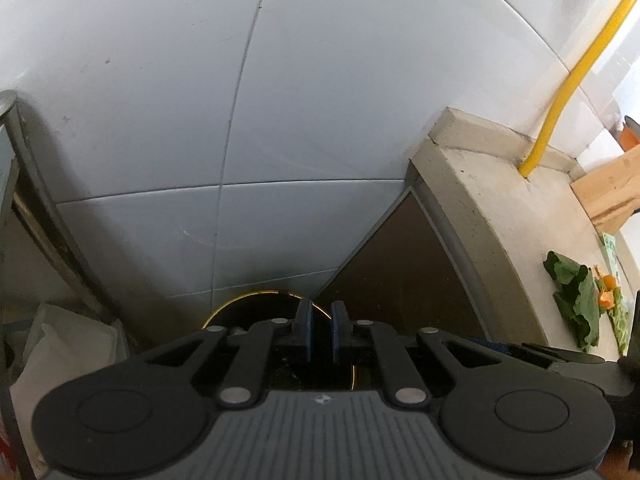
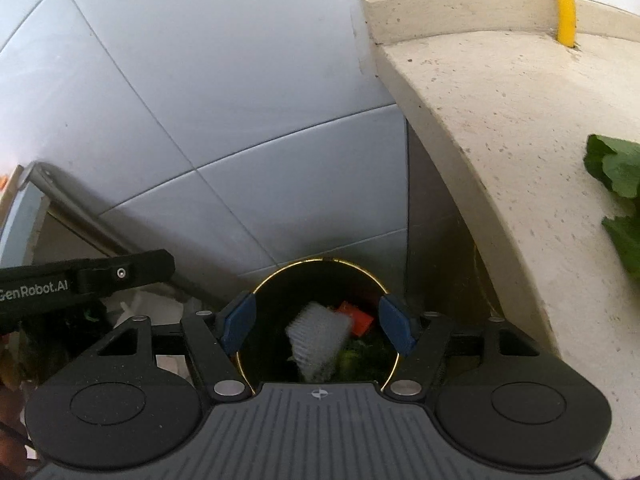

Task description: Collect trash

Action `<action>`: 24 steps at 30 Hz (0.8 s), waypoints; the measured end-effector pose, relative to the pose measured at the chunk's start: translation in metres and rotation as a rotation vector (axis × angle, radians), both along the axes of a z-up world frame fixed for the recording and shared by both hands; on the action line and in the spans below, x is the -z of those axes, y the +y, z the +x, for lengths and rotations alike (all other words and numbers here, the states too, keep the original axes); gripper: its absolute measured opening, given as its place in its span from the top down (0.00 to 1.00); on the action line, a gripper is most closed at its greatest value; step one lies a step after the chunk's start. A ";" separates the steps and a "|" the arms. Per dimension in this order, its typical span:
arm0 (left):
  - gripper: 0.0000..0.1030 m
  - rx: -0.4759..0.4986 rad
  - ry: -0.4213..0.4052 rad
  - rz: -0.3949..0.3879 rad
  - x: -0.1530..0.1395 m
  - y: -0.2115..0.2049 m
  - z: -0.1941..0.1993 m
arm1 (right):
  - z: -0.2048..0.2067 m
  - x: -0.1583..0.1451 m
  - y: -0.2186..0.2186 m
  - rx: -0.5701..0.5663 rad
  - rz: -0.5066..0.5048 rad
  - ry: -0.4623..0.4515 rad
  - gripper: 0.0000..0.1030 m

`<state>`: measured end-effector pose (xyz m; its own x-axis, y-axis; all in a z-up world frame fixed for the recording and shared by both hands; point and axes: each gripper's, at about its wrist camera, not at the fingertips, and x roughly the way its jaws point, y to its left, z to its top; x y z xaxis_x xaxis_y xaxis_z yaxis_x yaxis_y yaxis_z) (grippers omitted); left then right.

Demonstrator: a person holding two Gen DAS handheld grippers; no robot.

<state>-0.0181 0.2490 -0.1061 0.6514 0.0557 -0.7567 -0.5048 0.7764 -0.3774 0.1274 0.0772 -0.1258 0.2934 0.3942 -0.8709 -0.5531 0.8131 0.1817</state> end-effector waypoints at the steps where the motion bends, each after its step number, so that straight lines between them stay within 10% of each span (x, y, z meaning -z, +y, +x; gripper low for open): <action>1: 0.95 0.004 0.000 0.001 0.000 -0.001 0.000 | -0.001 0.000 -0.001 0.001 -0.004 0.000 0.28; 24: 0.89 0.219 -0.170 -0.017 -0.043 -0.063 0.034 | -0.030 -0.080 -0.107 0.160 0.075 -0.185 0.28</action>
